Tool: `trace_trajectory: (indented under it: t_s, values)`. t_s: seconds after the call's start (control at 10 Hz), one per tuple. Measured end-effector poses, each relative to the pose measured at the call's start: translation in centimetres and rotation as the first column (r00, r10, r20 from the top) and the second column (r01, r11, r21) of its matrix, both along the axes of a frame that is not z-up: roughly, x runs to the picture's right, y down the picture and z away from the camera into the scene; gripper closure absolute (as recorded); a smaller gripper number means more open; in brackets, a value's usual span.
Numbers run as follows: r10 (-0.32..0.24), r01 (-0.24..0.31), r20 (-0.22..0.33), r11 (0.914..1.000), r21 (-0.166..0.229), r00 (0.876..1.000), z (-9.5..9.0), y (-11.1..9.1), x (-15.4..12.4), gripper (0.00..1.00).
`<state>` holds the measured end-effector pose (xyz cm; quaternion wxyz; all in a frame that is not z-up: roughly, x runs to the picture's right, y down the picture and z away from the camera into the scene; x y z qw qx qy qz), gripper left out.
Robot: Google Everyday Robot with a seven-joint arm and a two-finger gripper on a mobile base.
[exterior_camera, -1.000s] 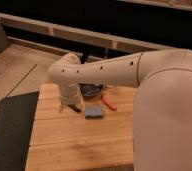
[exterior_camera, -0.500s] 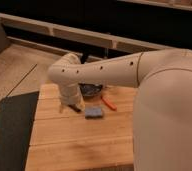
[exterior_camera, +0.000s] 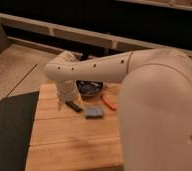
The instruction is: Move the arm in a circular motion
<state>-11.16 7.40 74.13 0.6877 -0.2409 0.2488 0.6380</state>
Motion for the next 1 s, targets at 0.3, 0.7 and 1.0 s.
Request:
trace_trajectory:
  t_s: [0.3, 0.7, 1.0]
  values:
    - [-0.011, 0.029, -0.155, 0.993, 0.115, 0.988, 4.2, -7.2, 5.8, 0.35]
    - [0.013, 0.026, -0.19, 0.9794, 0.2, 0.982, 5.7, -11.7, 9.3, 0.35]
    - [0.01, 0.029, -0.192, 0.9796, 0.199, 0.981, 5.8, -11.6, 9.3, 0.35]
